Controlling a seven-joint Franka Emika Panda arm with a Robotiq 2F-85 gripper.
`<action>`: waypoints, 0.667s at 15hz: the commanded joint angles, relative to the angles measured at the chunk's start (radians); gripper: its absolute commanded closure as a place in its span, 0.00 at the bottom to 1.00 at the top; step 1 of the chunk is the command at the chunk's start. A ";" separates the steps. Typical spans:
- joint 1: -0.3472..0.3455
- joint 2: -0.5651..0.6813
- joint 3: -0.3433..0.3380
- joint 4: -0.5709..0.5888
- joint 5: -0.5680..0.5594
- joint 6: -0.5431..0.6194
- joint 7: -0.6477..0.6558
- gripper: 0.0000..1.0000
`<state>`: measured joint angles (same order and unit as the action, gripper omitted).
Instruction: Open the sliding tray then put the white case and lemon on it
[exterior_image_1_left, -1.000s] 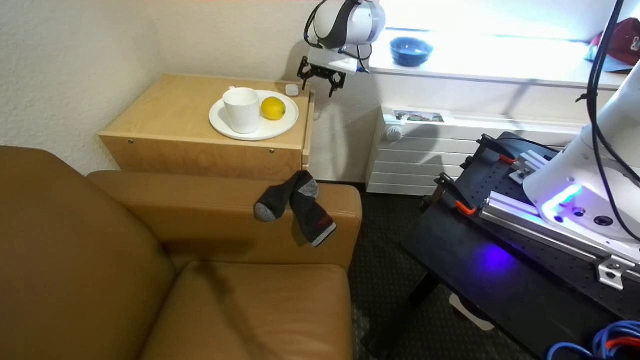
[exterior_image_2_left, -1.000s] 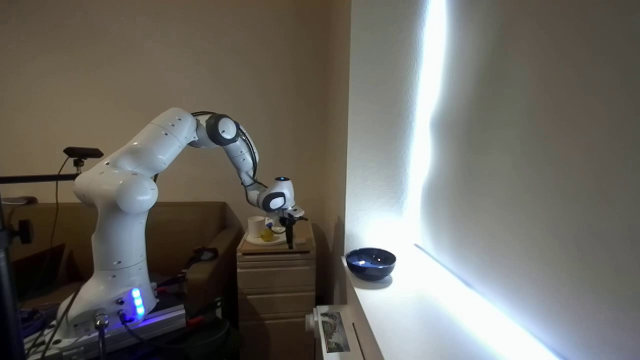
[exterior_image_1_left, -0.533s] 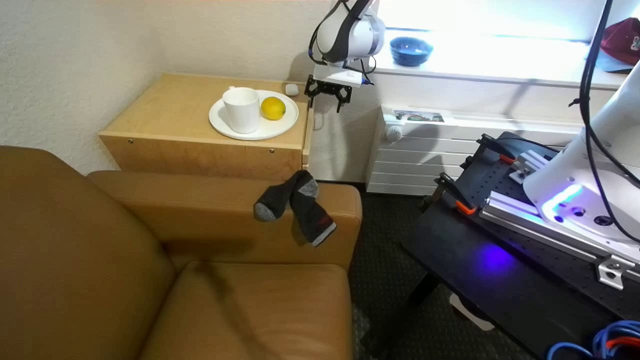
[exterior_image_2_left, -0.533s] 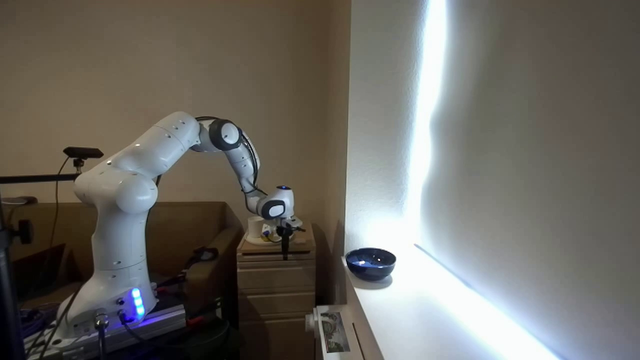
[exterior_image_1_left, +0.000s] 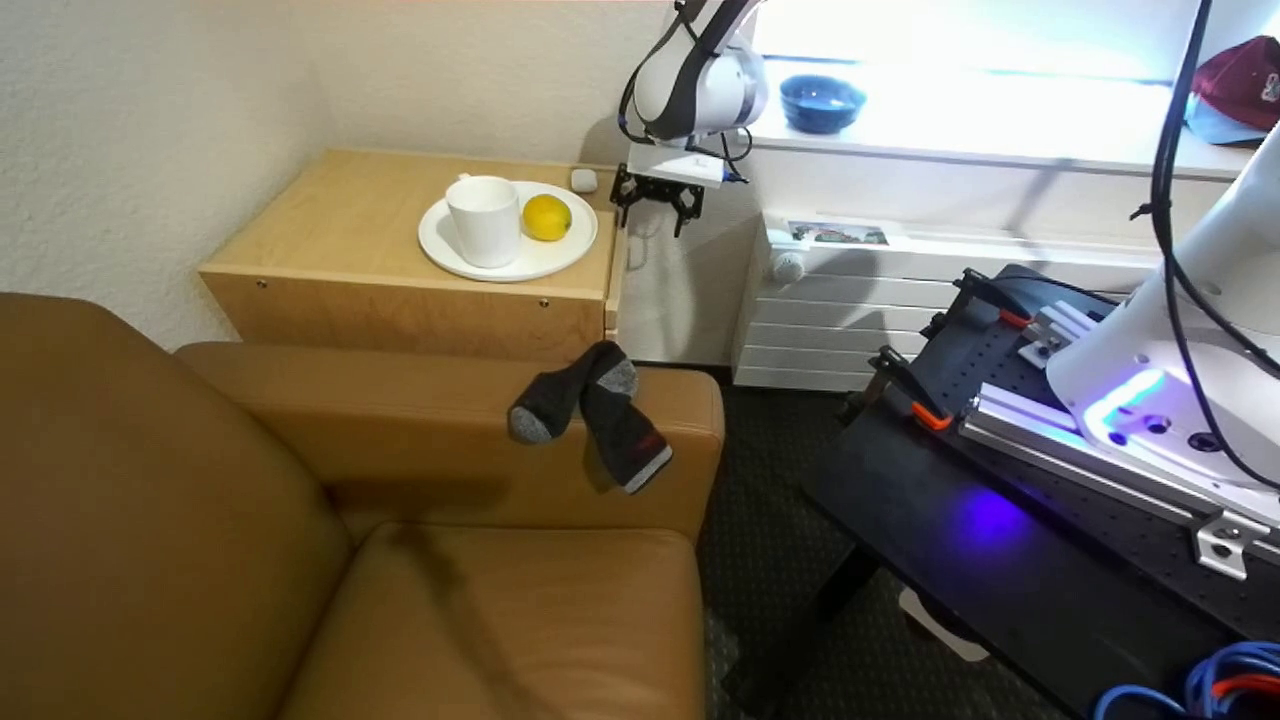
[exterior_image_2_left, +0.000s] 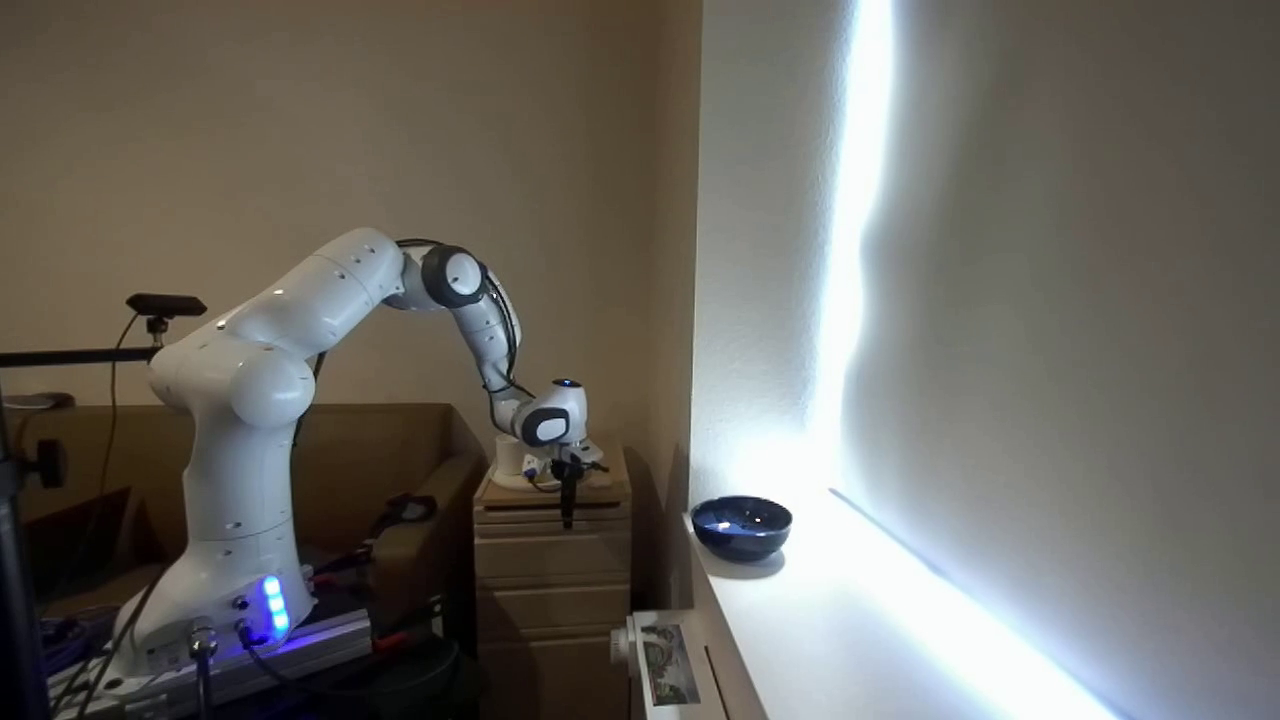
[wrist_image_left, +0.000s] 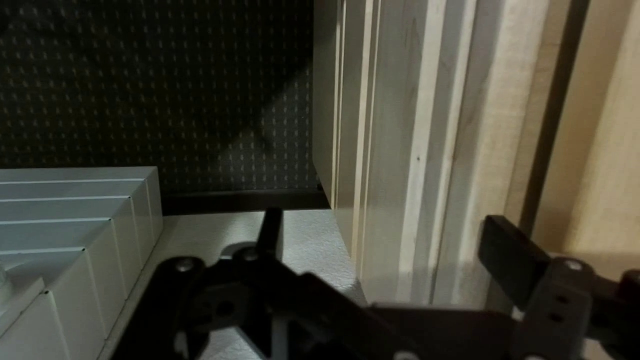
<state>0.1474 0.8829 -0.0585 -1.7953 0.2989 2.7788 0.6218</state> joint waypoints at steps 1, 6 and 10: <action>-0.036 0.036 0.047 0.042 0.034 0.032 -0.026 0.00; -0.022 0.018 0.031 0.024 0.023 0.009 -0.011 0.00; -0.046 0.050 0.054 0.049 0.032 0.009 -0.031 0.00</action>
<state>0.1190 0.8994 -0.0210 -1.7744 0.3138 2.7901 0.6158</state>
